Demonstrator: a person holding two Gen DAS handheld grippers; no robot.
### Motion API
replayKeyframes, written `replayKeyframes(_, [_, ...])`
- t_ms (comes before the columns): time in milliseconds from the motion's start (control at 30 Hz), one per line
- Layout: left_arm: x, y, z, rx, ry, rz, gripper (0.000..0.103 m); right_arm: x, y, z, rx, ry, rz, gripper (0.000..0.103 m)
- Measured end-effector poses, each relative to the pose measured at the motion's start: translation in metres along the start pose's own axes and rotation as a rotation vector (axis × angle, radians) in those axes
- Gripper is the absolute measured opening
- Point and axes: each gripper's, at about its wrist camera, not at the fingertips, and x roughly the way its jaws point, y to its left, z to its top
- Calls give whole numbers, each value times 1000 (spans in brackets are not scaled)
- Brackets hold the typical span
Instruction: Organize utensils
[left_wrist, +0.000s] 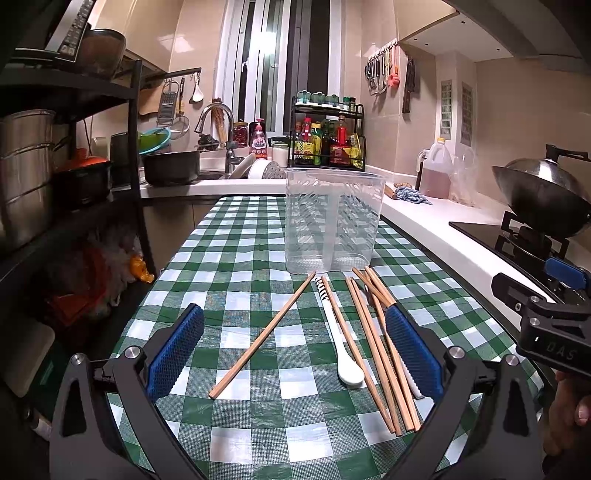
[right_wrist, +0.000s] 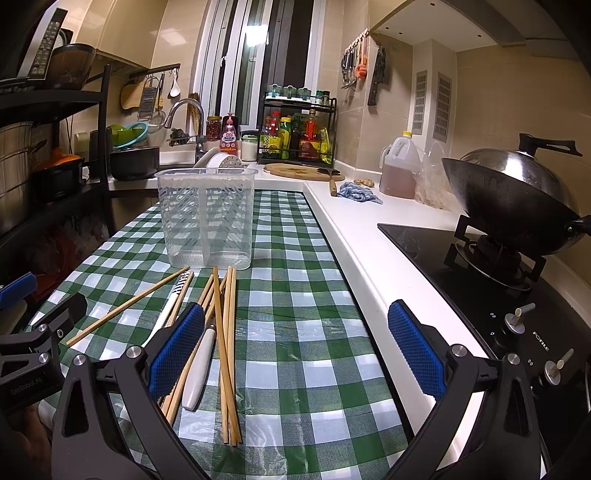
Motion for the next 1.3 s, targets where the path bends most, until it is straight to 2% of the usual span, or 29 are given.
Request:
replayKeyframes(500, [0,-5,-1,9,4,-16,95,0,4,-1,-14,-3,-12,98])
replayKeyframes(567, [2,-4,0,9,12,-37,90,1,2,-1,-14,-12,-50,97])
replayKeyframes(633, [7,-1,-1,10,37,-35,79,7,-2,-3,10,18,-34,97])
replayKeyframes(733, [18,5,-4,10,90,-13,66,20,-9,-7,41,88,-10,78])
replayKeyframes(867, [39,17,-13,9,178,30,62,33,-7,-16,50,188,87,51])
replayKeyframes(933, [47,22,-17,3,219,46,60,42,-2,-24,36,252,122,45])
replayKeyframes(1000, [52,28,-21,-6,251,58,58,50,2,-30,39,314,169,34])
replayKeyframes(1100, [58,32,-25,-17,287,56,57,55,10,-38,36,377,230,27])
replayKeyframes(1267, [65,35,-29,-32,317,50,53,55,21,-44,10,413,278,19])
replayKeyframes(1300, [67,36,-30,-41,332,41,49,55,22,-46,7,420,283,16])
